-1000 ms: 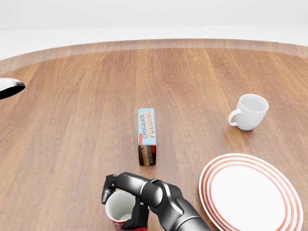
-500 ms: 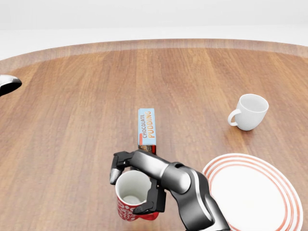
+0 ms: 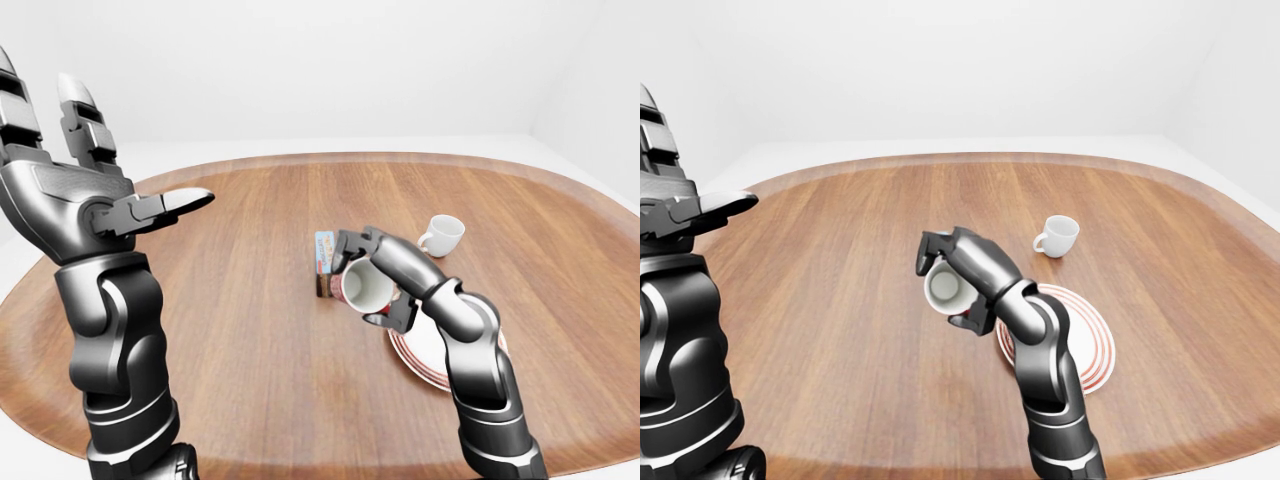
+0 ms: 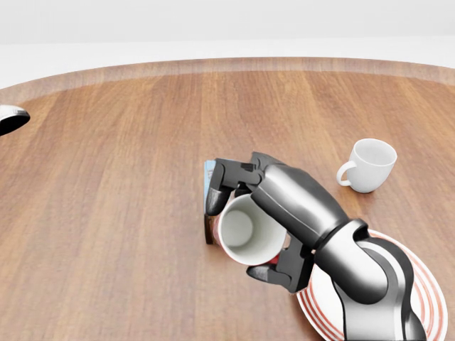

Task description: Pick up the red mug and put it on the plate

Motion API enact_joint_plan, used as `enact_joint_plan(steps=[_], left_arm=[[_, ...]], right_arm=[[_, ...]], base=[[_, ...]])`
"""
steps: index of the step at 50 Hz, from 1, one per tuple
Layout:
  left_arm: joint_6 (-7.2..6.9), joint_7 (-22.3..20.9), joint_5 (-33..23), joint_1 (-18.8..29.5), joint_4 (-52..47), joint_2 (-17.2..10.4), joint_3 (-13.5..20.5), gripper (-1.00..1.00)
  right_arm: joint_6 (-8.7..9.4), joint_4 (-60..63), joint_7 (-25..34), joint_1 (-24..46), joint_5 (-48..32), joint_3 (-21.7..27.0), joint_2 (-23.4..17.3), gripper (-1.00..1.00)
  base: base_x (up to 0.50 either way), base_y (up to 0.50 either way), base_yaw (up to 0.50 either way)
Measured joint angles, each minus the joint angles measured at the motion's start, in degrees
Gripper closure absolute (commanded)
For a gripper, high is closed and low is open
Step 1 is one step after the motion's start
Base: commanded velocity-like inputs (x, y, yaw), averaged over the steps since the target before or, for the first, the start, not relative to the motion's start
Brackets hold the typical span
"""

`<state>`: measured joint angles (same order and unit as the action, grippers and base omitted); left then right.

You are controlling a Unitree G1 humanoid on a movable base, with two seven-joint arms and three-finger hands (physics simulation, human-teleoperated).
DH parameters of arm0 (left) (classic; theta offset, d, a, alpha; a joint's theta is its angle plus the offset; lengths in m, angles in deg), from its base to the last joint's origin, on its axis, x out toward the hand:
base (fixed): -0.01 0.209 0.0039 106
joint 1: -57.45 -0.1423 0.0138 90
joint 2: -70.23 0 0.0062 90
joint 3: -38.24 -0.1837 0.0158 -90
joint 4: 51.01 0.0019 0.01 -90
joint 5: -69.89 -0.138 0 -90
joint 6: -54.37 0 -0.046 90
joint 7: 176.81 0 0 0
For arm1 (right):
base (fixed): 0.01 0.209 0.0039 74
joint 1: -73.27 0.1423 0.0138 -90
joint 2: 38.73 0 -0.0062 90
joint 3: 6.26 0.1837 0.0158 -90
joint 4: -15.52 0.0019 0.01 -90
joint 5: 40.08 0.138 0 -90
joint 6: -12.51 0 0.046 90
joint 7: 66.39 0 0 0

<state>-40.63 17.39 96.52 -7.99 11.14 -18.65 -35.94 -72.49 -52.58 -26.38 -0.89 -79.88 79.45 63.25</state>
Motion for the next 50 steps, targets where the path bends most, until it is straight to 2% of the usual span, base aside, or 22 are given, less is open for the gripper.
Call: enact_joint_plan(steps=[14, 27, 40, 50], left_arm=[[0.0, 0.1, -0.2, 0.2, 0.3, -0.3, 0.2, -1.0], [0.0, 0.1, -0.2, 0.1, 0.2, -0.4, 0.3, -1.0], [0.0, 0.2, -0.1, 0.0, -0.1, -0.2, 0.2, -1.0], [0.0, 0.2, 0.0, -0.1, -0.4, -0.1, 0.1, -1.0]], right_arm=[[0.0, 12.3, 0.0, -4.4, -2.2, 4.9, -3.8, 1.0], [0.0, 17.0, 0.0, -9.6, -1.1, 14.8, -7.9, 1.0], [0.0, 13.0, 0.0, -14.0, 1.1, 23.9, -10.5, 1.0], [0.0, 5.6, 0.0, -10.8, 1.8, 25.1, -14.4, 1.0]], base=[[0.0, 0.0, 0.0], [0.0, 0.0, 0.0], [0.0, 0.0, 0.0], [0.0, 0.0, 0.0]])
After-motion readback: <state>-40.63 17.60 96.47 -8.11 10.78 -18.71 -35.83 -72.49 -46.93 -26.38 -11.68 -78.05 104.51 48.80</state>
